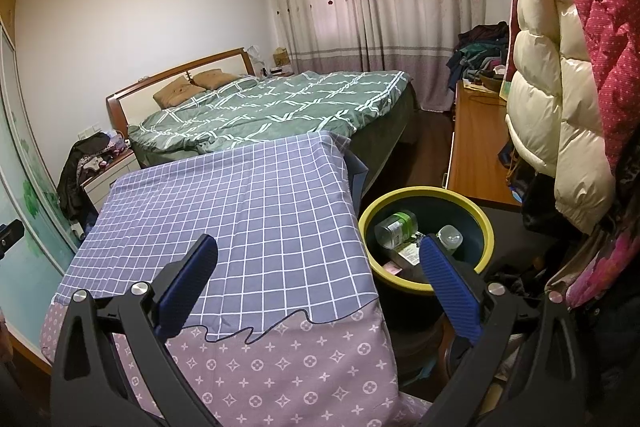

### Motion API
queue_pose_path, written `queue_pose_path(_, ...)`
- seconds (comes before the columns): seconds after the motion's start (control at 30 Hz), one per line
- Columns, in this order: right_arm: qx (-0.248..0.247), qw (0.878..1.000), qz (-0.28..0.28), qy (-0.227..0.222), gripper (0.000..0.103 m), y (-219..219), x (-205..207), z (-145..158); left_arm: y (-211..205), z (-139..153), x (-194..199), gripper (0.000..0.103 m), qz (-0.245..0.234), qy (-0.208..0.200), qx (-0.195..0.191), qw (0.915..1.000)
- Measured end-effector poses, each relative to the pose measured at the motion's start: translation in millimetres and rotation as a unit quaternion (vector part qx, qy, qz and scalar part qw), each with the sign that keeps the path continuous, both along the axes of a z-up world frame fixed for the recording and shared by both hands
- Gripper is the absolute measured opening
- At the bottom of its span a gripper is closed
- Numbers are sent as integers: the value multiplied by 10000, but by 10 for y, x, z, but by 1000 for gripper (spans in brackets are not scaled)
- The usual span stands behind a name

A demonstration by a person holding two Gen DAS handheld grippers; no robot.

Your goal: Collect trash

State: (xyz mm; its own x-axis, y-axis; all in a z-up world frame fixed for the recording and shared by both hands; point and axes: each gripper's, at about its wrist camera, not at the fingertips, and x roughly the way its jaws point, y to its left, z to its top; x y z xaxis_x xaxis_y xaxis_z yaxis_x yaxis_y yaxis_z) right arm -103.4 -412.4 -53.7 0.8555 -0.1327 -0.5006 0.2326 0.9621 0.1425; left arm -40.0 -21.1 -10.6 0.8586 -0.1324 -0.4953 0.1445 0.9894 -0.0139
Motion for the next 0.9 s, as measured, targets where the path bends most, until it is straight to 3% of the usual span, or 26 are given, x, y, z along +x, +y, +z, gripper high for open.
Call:
queue_pose_path(0.43, 21, 10000, 27, 78, 96, 21, 24, -46, 10, -43, 108, 98, -105, 198, -135, 9997)
queue_pose_path(0.63, 66, 9999, -5, 127, 96, -31, 90, -56, 37, 3, 143, 98, -62, 97, -195, 9997)
queue_pose_path(0.77, -2, 9995, 159, 272, 96, -38, 391, -56, 37, -73, 488, 98, 1, 310, 91, 9995)
queue_pose_path(0.83, -6, 9985, 346, 431, 96, -9, 688, -100, 34, -228, 879, 98, 179, 436, 439, 9979)
queue_pose_path(0.9, 49, 9962, 554, 665, 96, 50, 1054, -218, 51, -389, 1246, 98, 264, 584, 540, 9965)
